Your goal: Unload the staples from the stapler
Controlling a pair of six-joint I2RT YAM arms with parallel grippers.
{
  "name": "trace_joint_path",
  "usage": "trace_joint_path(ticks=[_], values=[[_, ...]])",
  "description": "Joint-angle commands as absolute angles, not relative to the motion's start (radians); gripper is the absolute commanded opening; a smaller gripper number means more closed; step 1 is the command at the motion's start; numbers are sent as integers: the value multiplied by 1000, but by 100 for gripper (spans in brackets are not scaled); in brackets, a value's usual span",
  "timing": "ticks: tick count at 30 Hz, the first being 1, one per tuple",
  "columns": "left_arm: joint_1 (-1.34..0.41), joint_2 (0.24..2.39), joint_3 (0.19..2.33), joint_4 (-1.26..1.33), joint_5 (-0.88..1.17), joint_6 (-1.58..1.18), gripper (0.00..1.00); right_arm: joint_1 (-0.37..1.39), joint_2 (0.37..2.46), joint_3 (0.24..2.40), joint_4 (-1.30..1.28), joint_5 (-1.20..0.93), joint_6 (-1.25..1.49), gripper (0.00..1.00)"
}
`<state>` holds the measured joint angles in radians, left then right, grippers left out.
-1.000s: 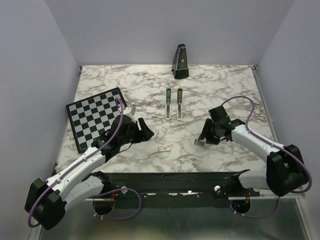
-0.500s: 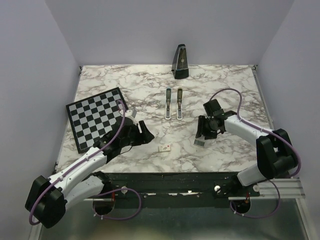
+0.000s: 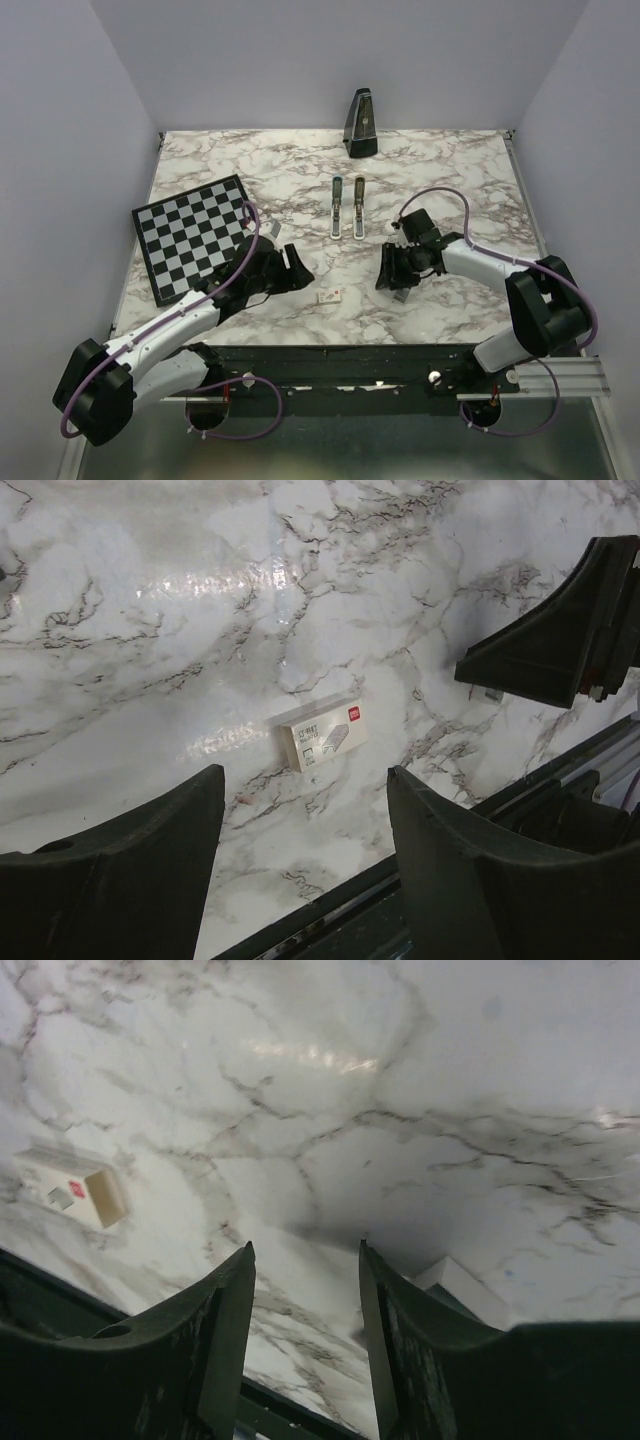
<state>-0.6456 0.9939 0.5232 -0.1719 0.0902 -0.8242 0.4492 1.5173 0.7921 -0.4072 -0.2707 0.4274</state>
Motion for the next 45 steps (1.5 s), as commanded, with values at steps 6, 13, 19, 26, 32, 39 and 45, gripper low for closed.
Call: trace_joint_path(ticks=[6,13,19,26,32,39,45], values=[[-702,1055,520,-100,95,-874,72,472,1418,753,-406,-282,482,55],[-753,1074,500,-64,75,-900,71,457,1384,834,-627,-38,489,59],[-759,1062,495,-64,61,-899,71,445,1336,767,-623,-14,525,60],[-761,1048,503,-87,51,-887,71,445,1332,715,-578,-60,518,63],[-759,1040,502,-86,46,-884,71,445,1289,649,-528,-136,541,66],[-761,1054,505,-75,46,-887,71,457,1247,566,-393,-255,594,67],[-759,1069,508,-69,48,-887,71,482,1325,632,-336,-270,581,66]])
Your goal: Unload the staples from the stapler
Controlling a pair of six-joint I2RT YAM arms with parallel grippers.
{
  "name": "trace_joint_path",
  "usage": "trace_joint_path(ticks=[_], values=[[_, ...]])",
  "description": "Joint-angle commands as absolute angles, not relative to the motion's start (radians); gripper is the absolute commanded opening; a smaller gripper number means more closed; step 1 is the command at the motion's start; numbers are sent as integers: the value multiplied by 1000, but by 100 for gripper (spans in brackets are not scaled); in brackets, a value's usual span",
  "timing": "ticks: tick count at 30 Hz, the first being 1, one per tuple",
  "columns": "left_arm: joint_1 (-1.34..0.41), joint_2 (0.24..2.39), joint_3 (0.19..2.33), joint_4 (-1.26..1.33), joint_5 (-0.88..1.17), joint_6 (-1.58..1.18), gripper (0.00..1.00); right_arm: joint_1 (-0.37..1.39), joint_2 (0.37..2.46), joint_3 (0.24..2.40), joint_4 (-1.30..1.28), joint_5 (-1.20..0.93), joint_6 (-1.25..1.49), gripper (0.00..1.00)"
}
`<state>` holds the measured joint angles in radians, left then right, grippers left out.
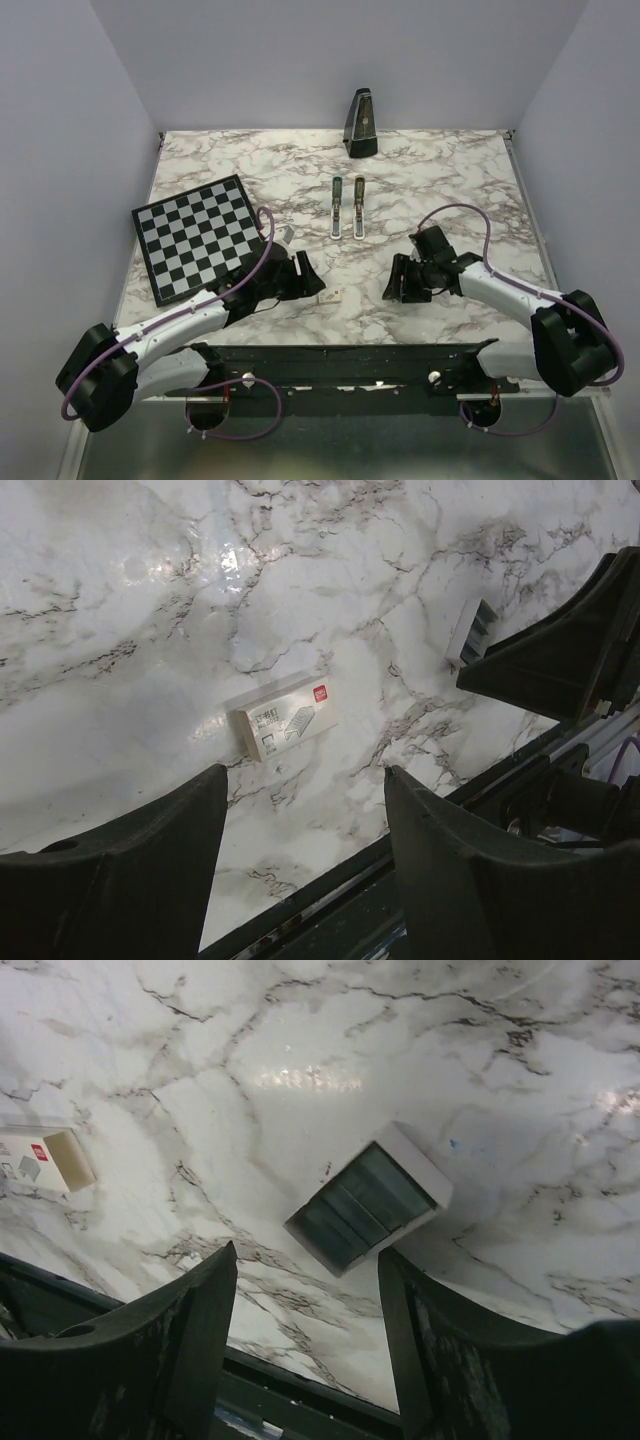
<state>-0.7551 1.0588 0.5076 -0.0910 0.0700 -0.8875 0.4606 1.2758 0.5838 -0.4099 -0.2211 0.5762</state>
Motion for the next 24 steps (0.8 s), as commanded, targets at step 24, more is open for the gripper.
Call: trace_joint_path(ticks=[24], values=[[-634,960,643,-304,48,-799,72,574,1492,997,-689,77,307,67]])
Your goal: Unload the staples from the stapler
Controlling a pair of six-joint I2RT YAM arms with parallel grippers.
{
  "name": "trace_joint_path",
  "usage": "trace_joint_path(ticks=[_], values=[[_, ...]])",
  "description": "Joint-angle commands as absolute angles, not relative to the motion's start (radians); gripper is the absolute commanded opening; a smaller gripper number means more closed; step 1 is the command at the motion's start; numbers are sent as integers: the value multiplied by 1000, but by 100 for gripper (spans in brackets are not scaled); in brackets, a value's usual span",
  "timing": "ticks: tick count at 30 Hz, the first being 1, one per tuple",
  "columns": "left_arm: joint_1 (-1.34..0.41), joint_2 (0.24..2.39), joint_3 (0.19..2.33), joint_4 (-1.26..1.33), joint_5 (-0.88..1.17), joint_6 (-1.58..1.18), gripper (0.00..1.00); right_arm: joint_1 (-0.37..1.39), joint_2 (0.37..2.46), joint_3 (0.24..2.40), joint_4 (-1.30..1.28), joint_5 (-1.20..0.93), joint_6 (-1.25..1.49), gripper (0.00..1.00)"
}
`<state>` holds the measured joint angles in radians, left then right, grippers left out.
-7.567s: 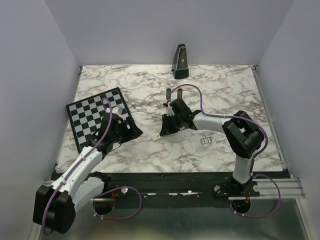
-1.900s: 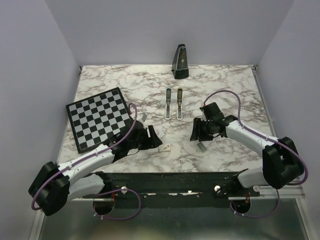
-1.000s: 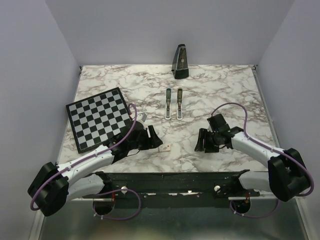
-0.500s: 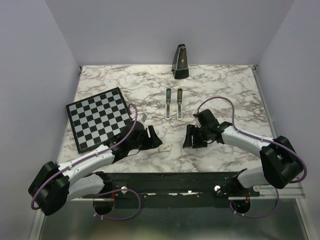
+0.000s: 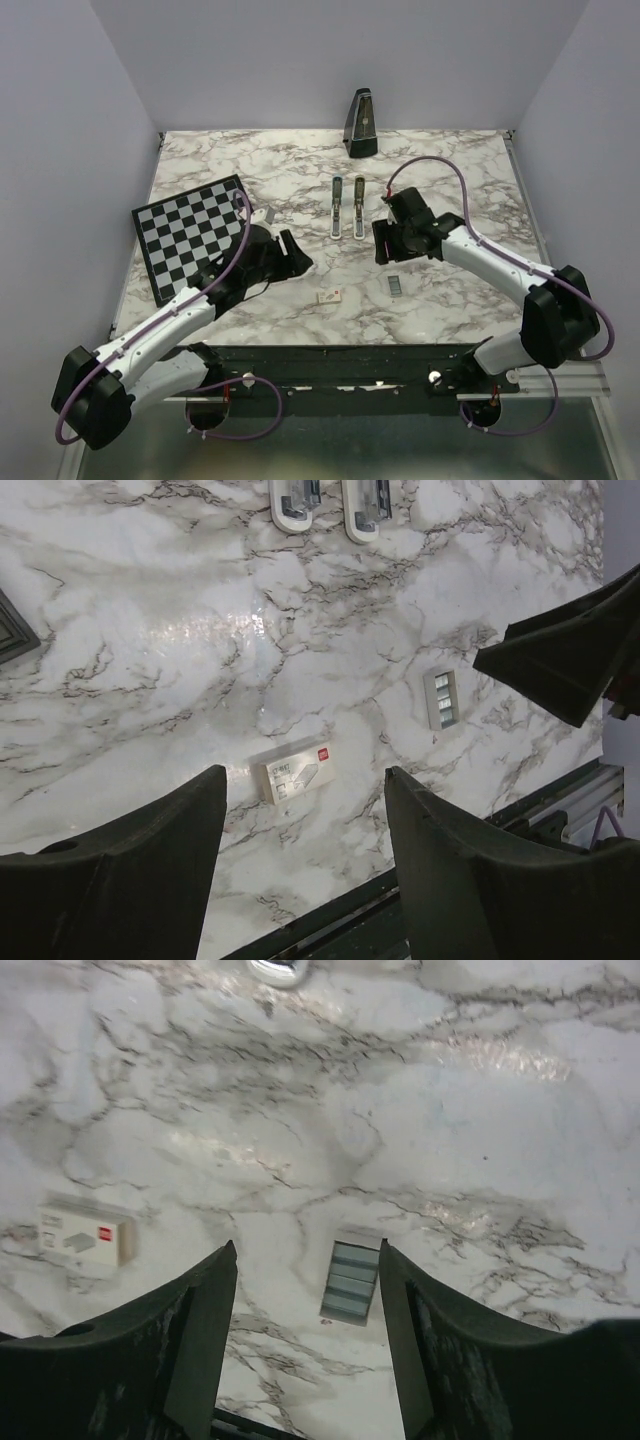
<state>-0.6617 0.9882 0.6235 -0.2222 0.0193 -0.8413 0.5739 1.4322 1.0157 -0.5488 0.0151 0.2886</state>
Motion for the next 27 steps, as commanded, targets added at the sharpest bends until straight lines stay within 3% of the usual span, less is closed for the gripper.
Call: trace_joint_path(ticks=[1,13,27], values=[[-629,951,641,-310,49,-790,72,574,1499,982,-689,86,308,67],[-606,927,592,-282,104,-808,72,574,1552,933,-675,42,292,60],[-604,923,574,-268,97,-816,72,572,1647,974,-632,35,278,59]])
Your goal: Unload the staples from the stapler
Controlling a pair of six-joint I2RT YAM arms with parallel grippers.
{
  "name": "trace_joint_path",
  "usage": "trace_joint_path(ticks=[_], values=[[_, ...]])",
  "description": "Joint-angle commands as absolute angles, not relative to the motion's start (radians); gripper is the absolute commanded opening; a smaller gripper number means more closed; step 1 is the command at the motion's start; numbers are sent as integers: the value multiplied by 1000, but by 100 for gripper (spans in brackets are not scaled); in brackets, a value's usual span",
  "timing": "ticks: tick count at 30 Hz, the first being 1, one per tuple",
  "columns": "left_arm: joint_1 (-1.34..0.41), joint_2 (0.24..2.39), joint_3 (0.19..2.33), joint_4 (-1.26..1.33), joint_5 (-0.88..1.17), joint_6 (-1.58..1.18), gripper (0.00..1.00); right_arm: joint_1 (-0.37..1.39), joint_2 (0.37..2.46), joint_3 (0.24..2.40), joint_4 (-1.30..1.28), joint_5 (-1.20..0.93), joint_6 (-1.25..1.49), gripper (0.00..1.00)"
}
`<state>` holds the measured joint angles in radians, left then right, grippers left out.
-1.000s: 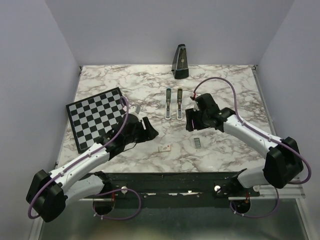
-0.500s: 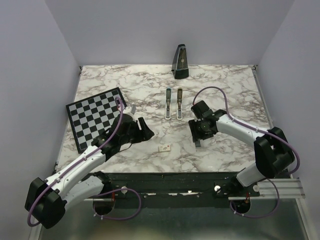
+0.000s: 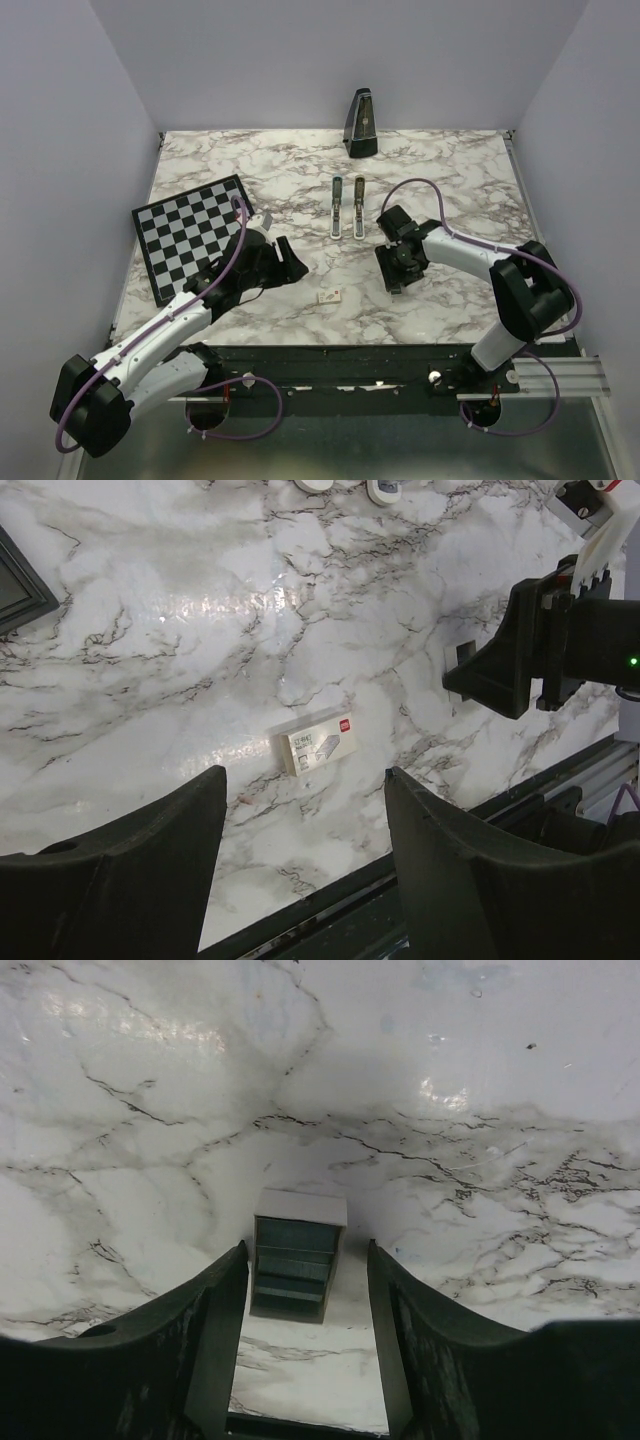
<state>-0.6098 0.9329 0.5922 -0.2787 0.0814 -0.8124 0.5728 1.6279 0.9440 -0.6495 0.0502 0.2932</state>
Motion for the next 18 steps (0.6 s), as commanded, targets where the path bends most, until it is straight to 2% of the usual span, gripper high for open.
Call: trace_joint_path(ticks=[1,10,14,18], values=[[-606,919,568,-262,97,-818,72,574,1647,974,-630,38,278,57],[-606,923,526,-224,100,-838,72,574,1681,991,-611,15,236,52],[-606,923,528,-226,100,-836,71,574,1681,992,-598,5,173,45],[-606,923,529,-222,98,-836,72,574,1660,986,-583,-70,104,43]])
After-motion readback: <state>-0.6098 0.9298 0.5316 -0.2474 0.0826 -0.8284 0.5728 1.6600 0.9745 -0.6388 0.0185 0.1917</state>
